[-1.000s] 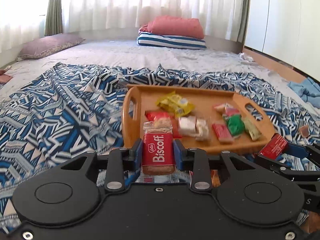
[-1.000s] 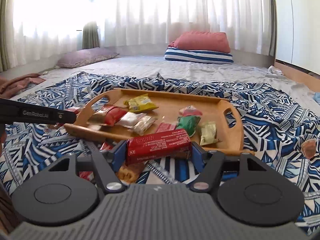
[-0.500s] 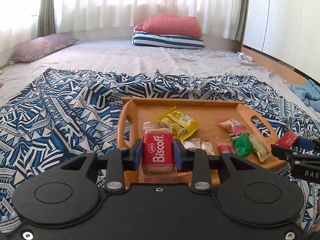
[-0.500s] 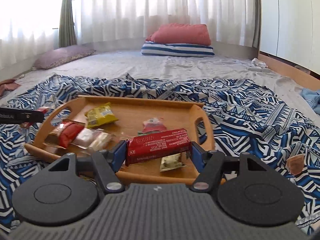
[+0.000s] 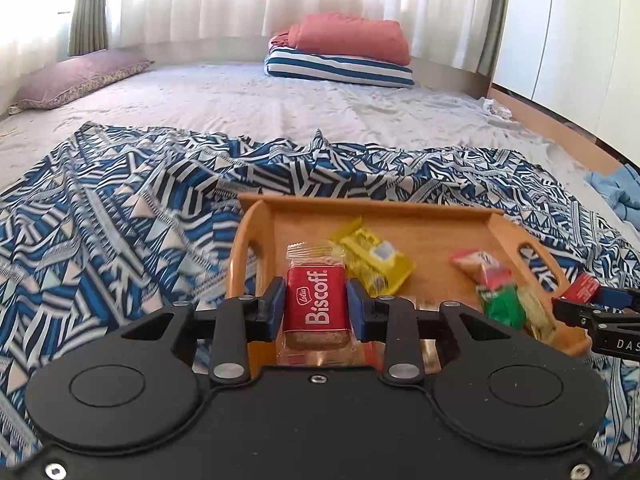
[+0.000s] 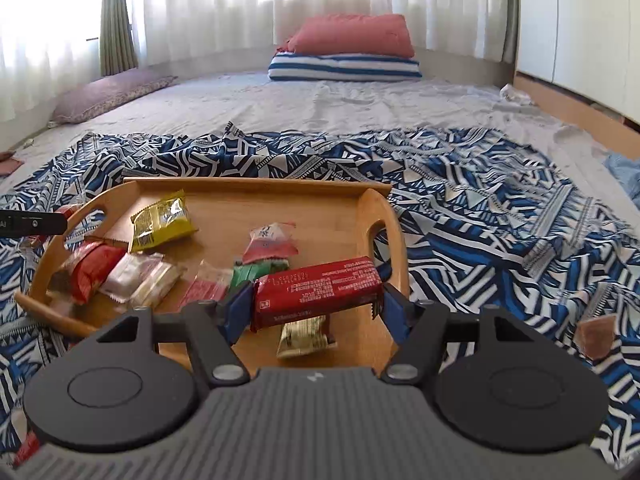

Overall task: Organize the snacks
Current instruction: 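Carry the Biscoff packet and red bar over the tray and lower them, then open both tools to release the Biscoff packet and red bar onto the tray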

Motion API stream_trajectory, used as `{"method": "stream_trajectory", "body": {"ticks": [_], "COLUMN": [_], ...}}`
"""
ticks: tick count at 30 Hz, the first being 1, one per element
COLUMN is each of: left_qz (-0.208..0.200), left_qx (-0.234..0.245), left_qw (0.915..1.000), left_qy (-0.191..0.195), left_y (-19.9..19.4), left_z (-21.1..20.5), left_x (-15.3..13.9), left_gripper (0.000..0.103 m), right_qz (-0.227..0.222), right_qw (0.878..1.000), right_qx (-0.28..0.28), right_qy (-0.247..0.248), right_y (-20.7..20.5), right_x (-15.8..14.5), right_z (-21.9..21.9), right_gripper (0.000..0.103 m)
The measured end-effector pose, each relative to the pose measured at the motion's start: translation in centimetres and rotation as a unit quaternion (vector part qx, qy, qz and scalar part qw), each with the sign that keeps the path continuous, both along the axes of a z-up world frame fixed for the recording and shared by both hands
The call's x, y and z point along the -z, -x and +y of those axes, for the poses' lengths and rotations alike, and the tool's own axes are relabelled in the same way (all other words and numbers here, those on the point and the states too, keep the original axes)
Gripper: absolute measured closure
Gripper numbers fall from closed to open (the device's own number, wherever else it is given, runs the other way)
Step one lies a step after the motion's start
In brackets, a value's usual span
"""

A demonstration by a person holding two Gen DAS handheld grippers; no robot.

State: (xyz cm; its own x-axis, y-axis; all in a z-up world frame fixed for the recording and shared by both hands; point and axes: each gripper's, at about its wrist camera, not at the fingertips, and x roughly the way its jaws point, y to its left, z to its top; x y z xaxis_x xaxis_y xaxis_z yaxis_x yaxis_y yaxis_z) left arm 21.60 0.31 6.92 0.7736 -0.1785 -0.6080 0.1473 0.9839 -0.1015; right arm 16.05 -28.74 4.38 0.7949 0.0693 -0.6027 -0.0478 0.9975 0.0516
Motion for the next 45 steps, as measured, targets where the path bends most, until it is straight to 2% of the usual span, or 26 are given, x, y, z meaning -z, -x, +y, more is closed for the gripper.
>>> {"method": "stream_trajectory", "body": {"ticks": [5, 11, 20, 45], "left_qz": [0.02, 0.035, 0.054, 0.054], "left_qx": [0.005, -0.001, -0.004, 0.015], "left_qw": [0.9998, 0.9988, 0.9975, 0.9973], "left_qy": [-0.006, -0.035, -0.046, -0.046], "left_y": [-3.2, -5.9, -7.3, -7.2], "left_z": [-0.6, -1.2, -1.8, -2.8], "left_x": [0.4, 1.6, 3.4, 4.1], "left_gripper": [0.072, 0.072, 0.072, 0.071], "right_qz": [0.035, 0.033, 0.043, 0.057], "right_qw": [0.999, 0.996, 0.994, 0.996], "right_qx": [0.002, 0.01, -0.008, -0.06], "right_qy": [0.003, 0.076, 0.102, 0.032], "right_y": [-3.9, -7.2, -9.0, -9.5], "right_x": [0.3, 0.2, 1.9, 3.3], "right_z": [-0.7, -0.3, 0.8, 1.7], "right_gripper": [0.034, 0.033, 0.032, 0.028]}}
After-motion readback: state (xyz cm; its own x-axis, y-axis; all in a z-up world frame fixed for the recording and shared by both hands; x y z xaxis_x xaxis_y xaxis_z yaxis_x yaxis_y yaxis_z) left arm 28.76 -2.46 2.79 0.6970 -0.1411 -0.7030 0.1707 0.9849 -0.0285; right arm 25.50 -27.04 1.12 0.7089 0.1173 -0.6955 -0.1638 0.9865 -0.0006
